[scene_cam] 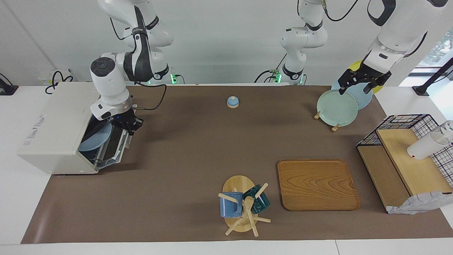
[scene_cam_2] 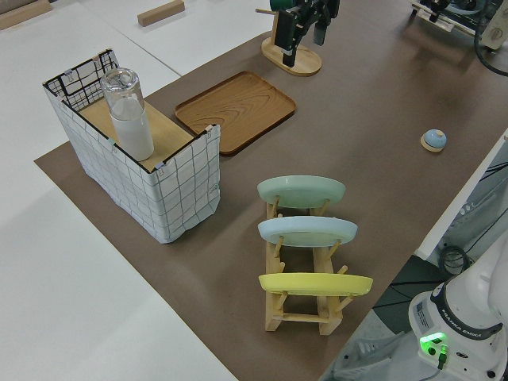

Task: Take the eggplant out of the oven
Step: 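Pull the oven door down open with the right gripper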

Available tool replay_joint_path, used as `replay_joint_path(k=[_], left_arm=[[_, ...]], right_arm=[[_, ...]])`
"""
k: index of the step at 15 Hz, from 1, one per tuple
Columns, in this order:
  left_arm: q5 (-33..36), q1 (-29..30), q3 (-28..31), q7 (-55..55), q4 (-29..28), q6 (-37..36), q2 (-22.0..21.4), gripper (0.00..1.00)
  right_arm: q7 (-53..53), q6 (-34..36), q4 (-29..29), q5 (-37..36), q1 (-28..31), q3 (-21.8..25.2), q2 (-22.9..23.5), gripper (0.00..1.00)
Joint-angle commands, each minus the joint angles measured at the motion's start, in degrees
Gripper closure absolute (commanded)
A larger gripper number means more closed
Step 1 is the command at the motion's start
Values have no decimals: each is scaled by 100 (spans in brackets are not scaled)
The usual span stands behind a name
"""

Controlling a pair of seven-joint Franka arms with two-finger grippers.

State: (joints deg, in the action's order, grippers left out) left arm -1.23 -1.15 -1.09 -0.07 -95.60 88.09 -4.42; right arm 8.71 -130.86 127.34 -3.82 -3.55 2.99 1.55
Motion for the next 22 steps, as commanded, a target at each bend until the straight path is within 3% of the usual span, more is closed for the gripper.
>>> replay_joint_path(k=[1, 7, 13, 14, 15, 18, 19, 22], left_arm=[[-70, -8, 30, -28, -64, 42, -85, 0], [-70, -8, 30, -28, -56, 33, -85, 0], [-70, -8, 30, -28, -64, 33, -85, 0], [-70, -8, 30, -28, -56, 42, -85, 0], [-70, -8, 30, -28, -64, 42, -85, 0], [-70, -8, 30, -28, -56, 33, -85, 0], [-70, -8, 30, -28, -56, 33, -85, 0], [-70, -8, 30, -28, -56, 42, -85, 0]], right_arm=[[-37, -641, -86, -137, 162, 115, 433, 100], [51, -1152, -130, -119, -110, 97, 890, 100], [1105, -600, -893, 435, -813, -9, 979, 100], [1115, -251, -1060, 435, -814, 9, 944, 81], [1115, 171, -1236, 383, -744, 26, 883, 70], [1194, 1105, -1370, 251, -551, 79, 532, 57], [1203, 1272, -1370, 68, -411, 79, 496, 49], [1203, 1449, -1238, -163, -138, 71, 399, 47]])
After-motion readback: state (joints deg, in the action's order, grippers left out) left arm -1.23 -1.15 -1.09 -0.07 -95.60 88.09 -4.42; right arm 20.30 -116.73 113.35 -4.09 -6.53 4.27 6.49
